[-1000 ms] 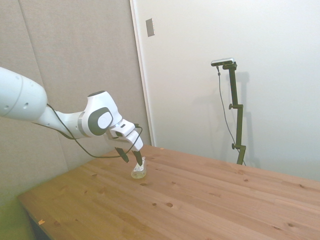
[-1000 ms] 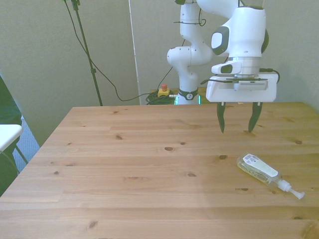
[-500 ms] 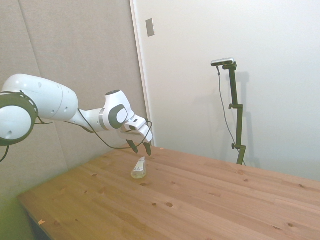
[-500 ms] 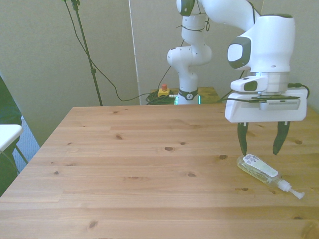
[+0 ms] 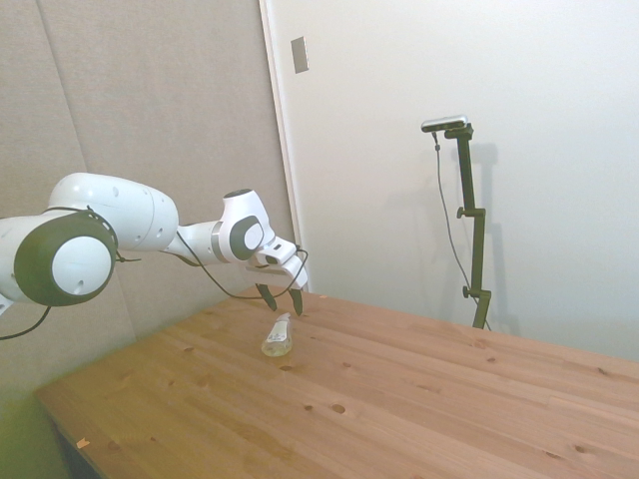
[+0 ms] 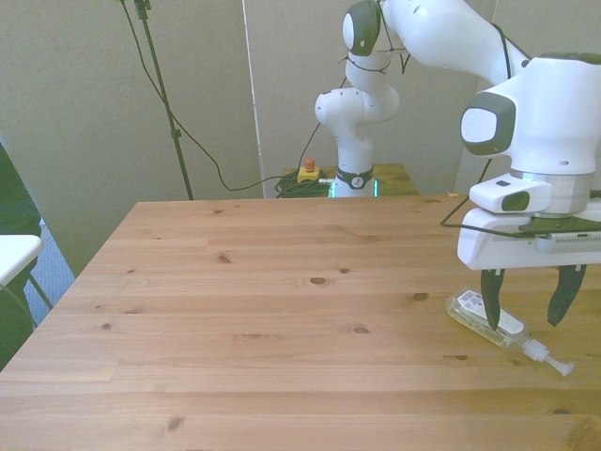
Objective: Stand the sanitizer
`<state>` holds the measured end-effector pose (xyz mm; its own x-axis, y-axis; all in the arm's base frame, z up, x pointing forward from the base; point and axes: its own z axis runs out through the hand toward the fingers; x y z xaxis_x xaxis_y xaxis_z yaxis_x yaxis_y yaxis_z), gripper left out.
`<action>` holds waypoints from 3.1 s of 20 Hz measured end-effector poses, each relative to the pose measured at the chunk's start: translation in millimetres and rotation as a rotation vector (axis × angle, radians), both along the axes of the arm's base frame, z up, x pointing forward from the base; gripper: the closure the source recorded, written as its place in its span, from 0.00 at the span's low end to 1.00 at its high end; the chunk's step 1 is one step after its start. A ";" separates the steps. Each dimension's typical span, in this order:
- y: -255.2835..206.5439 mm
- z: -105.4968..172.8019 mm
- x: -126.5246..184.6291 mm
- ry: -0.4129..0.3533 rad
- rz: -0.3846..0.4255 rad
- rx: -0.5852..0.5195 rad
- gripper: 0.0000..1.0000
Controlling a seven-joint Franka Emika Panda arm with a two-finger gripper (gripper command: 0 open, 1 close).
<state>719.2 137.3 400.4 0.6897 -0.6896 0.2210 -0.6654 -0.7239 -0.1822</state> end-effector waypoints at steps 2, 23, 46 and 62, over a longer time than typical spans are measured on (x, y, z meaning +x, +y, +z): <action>6.0 -7.7 3.9 0.009 0.011 -0.003 0.00; 1.4 -46.0 25.2 0.111 0.007 -0.007 1.00; -13.7 32.1 -19.7 -0.059 0.023 -0.044 1.00; -41.0 47.6 -109.6 -0.454 -0.217 -0.123 1.00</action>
<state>609.6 96.3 448.0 0.3497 -0.7558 0.5536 -0.6761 -0.6126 -0.4094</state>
